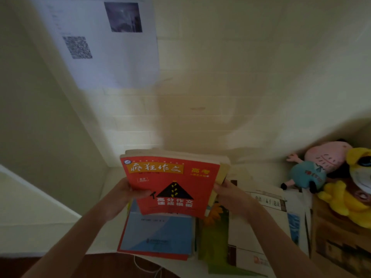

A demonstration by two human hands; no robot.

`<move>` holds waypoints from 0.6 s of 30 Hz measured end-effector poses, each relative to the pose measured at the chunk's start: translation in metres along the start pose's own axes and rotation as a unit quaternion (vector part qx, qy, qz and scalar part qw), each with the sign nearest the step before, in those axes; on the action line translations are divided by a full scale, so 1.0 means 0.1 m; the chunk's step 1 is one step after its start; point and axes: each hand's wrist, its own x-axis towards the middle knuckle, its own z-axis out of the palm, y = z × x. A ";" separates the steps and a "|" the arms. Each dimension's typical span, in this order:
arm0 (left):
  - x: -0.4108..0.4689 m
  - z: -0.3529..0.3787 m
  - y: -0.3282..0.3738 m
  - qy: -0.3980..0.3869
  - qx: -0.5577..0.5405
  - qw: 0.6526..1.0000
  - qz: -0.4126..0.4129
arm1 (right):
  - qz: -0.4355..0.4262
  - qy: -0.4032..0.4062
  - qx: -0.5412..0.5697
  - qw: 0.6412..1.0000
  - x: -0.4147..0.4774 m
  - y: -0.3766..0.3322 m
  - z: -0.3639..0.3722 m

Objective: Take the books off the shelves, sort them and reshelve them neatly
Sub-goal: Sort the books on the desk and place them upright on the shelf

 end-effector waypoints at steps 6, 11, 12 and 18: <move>-0.02 0.00 -0.03 -0.007 -0.039 0.999 -0.007 | -0.077 -0.002 0.142 0.987 0.15 0.21 -0.08; -0.03 -0.01 -0.07 0.038 -0.020 0.999 0.017 | -0.088 0.123 0.138 0.979 0.29 0.18 -0.03; -0.02 -0.01 -0.07 0.048 -0.017 0.999 0.021 | -0.094 0.142 0.141 0.975 0.30 0.17 0.00; -0.01 -0.06 -0.02 0.047 -0.005 0.998 0.029 | -0.089 0.156 0.153 0.972 0.34 0.12 0.05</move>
